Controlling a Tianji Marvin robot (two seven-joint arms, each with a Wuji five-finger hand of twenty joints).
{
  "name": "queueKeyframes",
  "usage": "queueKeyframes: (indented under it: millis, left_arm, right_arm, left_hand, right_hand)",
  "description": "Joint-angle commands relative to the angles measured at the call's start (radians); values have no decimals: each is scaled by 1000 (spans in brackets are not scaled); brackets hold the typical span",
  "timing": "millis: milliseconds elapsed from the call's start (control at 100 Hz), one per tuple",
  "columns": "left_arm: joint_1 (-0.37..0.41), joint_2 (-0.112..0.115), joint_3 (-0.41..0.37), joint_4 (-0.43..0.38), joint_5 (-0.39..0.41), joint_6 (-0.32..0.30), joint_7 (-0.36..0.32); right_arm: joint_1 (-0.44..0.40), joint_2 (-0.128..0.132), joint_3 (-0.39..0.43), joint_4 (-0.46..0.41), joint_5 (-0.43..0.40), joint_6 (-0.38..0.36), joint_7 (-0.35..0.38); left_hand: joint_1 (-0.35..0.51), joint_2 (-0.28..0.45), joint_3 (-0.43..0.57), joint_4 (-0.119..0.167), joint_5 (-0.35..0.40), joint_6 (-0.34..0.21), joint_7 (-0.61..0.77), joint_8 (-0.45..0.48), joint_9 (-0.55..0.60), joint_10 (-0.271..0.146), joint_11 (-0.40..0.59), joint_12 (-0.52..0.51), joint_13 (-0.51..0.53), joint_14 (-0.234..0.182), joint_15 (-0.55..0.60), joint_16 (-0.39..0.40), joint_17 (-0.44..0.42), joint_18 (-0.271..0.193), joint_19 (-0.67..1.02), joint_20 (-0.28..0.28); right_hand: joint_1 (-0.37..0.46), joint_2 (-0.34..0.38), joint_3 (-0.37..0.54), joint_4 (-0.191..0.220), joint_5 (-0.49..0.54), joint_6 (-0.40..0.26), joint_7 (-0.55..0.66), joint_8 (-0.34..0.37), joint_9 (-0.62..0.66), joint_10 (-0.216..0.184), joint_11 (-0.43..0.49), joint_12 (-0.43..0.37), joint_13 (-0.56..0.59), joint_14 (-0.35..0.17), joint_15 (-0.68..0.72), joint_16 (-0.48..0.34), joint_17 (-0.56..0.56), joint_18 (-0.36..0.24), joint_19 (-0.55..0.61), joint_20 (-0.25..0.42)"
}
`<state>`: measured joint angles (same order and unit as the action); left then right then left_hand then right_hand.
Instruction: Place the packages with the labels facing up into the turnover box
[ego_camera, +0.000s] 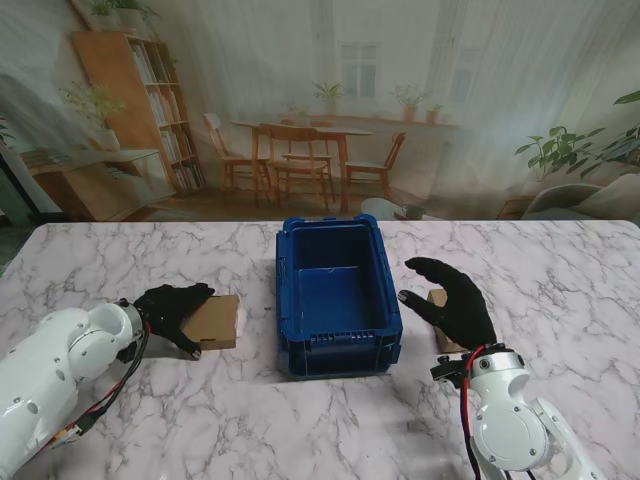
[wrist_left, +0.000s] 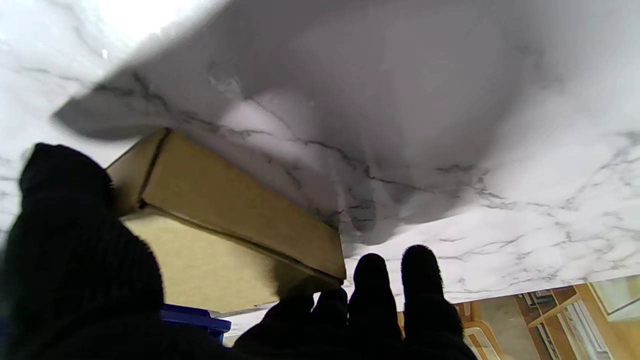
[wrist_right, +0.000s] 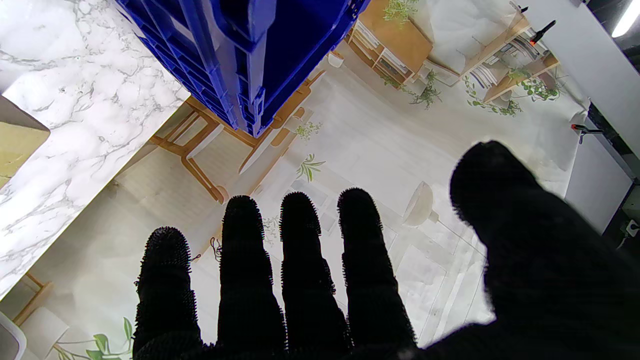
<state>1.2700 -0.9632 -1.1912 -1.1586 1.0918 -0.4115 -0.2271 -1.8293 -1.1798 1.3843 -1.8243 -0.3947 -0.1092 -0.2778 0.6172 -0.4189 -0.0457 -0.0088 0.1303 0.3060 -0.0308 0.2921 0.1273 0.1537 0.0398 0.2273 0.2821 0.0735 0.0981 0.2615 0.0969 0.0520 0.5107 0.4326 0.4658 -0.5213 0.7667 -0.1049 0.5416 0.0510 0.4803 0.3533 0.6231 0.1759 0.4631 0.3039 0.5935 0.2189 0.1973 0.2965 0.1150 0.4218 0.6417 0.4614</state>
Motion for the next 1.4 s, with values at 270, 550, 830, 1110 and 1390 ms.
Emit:
queueKeyframes:
  millis: [270,550,830,1110,1390]
  left_arm:
    - [27,-1,-4,-10,27,19,5]
    - [49,-8,-32,-37,15,23,25]
    - [72,-14,-96,-111,-3,6,-11]
    - [78,-21,-146,-193,-28,-18,-39]
    - [87,-32,-219,-320,-99,-31,-77]
  right_arm:
    - [2,-2,-6,4,6,3,-2]
    - [1,-3,-6,3,14,-1,-6]
    - [2,-4,-8,2,17,0,-6]
    - [2,-3,-8,2,22,-3,-2]
    - [3,-2,-8,6,26,-21,4]
  left_hand:
    - [346,70,140,209,-14,-20,112,297,82,-41,179,221,92,-26,89,177,18,-95,153,3]
    - [381,118,426,182,56,-75,234,412,187,-70,298,340,169,-11,183,340,66,-94,243,27]
    - [411,144,466,184,99,-95,293,456,248,-81,336,384,210,-4,205,385,96,-88,268,35]
    - [428,159,467,173,121,-105,331,471,280,-84,344,400,231,2,213,405,114,-83,289,45]
    - [435,172,453,163,134,-104,358,474,298,-79,343,409,242,10,217,419,125,-75,299,51]
  right_hand:
    - [-27,7,6,-16,-31,-2,-17,15,-19,-24,19,10,-2,-33,7,13,-9,4,-33,32]
    - [-21,27,-6,-14,-31,-3,-16,16,-18,-21,21,12,-3,-33,7,13,-3,1,-37,45]
    - [-19,40,-18,-12,-32,-2,-17,16,-20,-22,21,12,-5,-31,8,13,-2,1,-42,55]
    - [-19,44,-24,-11,-27,-5,-15,17,-19,-19,21,13,-5,-32,8,13,7,-4,-39,65]
    - [-17,45,-27,-10,-30,-10,-12,19,-23,-17,21,12,-5,-30,10,13,19,-8,-25,76]
